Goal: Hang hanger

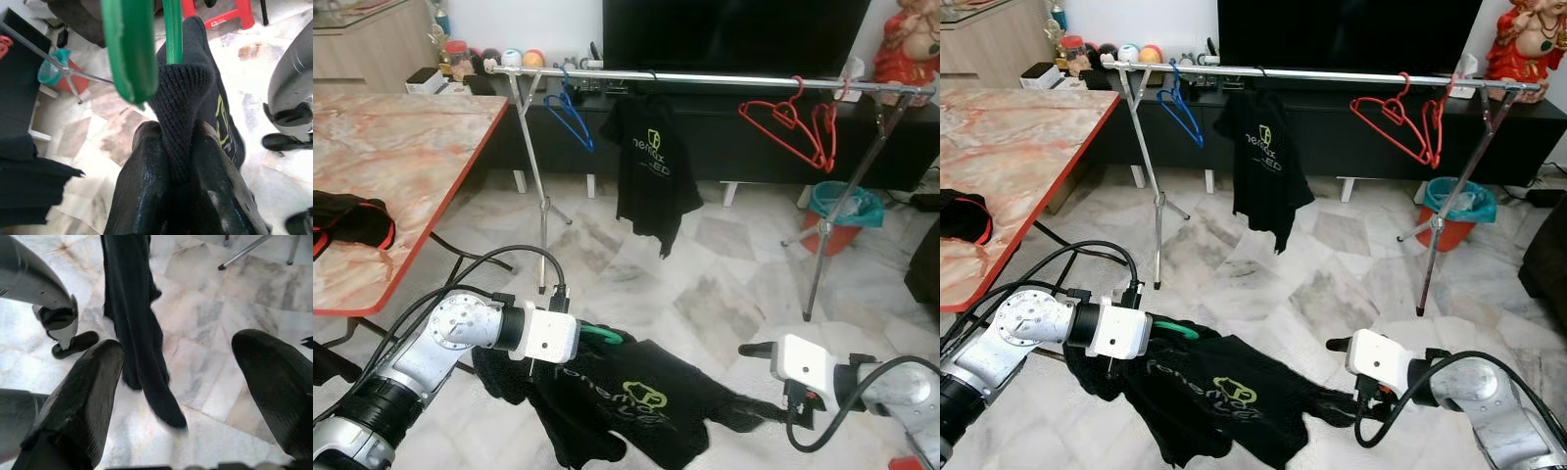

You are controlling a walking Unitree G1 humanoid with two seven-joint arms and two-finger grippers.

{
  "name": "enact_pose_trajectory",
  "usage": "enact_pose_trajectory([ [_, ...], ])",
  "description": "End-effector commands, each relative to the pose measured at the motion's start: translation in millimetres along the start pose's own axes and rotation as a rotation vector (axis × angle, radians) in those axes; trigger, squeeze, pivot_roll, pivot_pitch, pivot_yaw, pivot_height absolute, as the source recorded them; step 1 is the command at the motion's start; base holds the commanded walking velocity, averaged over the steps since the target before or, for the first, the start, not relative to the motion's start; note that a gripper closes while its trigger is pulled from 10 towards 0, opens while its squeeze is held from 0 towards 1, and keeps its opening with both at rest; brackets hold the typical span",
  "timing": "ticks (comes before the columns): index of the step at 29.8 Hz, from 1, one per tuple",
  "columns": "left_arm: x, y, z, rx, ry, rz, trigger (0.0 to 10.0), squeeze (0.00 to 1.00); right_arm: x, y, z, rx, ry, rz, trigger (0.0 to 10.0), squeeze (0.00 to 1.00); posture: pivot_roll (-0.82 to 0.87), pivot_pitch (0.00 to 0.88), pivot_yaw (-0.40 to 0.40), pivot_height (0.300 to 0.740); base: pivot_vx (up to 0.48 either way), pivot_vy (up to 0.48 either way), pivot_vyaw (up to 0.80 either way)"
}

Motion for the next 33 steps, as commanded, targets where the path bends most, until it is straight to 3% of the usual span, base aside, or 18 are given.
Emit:
enact_pose_trajectory([
  [1, 11, 10.8, 9.1, 0.029, -0.025, -0.003, 10.0, 0.0, -1, -2.1, 5.4, -0.01, -0.009, -0.006, 10.0, 0.0, 0.0, 0.0, -0.015, 0.74, 0.0, 0.0, 0.0],
  [10, 27, 19.9, 7.4, 0.039, -0.093, 0.045, 10.0, 0.0, 5, 7.5, -7.1, 0.017, -0.061, -0.031, 10.0, 0.0, 0.0, 0.0, -0.016, 0.74, 0.0, 0.0, 0.0],
  [30, 41, 36.7, 7.2, 0.07, -0.141, 0.089, 10.0, 0.0, 0, 10.2, -8.7, 0.022, -0.054, -0.043, 10.0, 0.0, 0.0, 0.0, -0.02, 0.74, 0.0, 0.0, 0.0],
  [31, 42, 37.2, 7.1, 0.071, -0.145, 0.092, 10.0, 0.0, 1, 8.4, -9.2, 0.013, -0.058, -0.043, 6.7, 0.0, 0.0, 0.0, -0.021, 0.74, 0.0, 0.0, 0.0],
  [32, 43, 37.4, 7.0, 0.072, -0.147, 0.093, 10.0, 0.0, 2, 6.8, -9.4, 0.005, -0.062, -0.043, 4.8, 0.0, 0.0, 0.0, -0.021, 0.74, 0.0, 0.0, 0.0],
  [33, 43, 37.5, 7.0, 0.072, -0.148, 0.093, 10.0, 0.0, 2, 4.7, -9.8, -0.004, -0.067, -0.051, 0.0, 0.0, 0.0, 0.0, -0.021, 0.74, 0.0, 0.0, 0.0],
])
Point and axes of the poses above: a point about 5 cm out from each wrist's last joint towards the gripper, its own z axis pointing back from the gripper into the wrist, its own x axis along the axis of the wrist's last joint, y = z × x, the point moved 6 cm from there along -z, pointing out of the wrist towards the gripper, and after that the axes turned 4 degrees about z, right-handed, at the moved point
